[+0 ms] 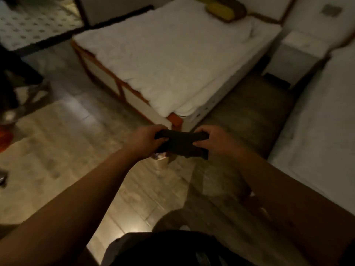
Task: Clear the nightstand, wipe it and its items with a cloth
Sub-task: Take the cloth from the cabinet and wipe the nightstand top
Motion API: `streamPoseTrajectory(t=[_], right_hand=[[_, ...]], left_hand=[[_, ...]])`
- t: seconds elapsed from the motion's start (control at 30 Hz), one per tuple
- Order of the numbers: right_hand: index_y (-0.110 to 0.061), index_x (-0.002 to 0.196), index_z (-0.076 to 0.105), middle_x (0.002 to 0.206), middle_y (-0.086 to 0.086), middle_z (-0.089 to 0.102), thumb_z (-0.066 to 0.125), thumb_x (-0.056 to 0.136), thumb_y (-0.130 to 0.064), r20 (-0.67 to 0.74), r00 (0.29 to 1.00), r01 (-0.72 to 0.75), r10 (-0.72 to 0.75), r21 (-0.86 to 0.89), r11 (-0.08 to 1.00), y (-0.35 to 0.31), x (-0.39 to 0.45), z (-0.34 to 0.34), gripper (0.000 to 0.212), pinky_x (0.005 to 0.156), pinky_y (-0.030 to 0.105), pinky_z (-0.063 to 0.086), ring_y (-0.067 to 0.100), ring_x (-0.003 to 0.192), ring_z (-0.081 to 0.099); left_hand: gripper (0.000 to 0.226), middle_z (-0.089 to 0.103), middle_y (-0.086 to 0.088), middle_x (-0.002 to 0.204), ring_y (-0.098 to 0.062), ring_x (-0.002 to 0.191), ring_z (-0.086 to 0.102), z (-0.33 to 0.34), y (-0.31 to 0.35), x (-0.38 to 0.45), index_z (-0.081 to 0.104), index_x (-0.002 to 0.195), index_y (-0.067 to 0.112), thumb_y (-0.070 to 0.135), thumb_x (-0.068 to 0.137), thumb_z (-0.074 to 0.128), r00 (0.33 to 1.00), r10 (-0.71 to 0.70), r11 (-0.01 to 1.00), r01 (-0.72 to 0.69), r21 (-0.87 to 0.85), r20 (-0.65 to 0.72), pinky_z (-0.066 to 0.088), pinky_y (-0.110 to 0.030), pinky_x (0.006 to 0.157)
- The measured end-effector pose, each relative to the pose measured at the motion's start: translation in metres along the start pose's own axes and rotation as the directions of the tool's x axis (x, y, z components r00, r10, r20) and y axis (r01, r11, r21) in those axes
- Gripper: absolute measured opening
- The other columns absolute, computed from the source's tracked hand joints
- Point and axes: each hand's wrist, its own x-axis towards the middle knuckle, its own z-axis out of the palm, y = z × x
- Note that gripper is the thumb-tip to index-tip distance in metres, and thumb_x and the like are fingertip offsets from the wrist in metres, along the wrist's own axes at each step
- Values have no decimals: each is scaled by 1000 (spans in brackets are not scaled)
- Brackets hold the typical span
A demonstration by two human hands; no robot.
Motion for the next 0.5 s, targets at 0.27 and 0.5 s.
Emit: streamPoseTrajectory(t=[0.27,0.5], right_hand=[[-27,101,60,98,-3,60,70,85,-21,-232,962,-126,142,83,989,85,-9,-102,21,71,22,47,12,87,58],[-29,99,61,95,-12,60,73,82,-20,-414,869,-192,273,226,955,130,41,-145,23,81,30,50,9,91,58]], left_hand=[[13,65,9,79,-7,73,64,57,89,128,65,94,35,24,87,66,959,236,970,-241,15,158,52,-24,64],[21,59,22,84,5,78,56,80,116,248,63,102,35,24,86,68,904,359,932,-359,-44,231,38,-6,65]])
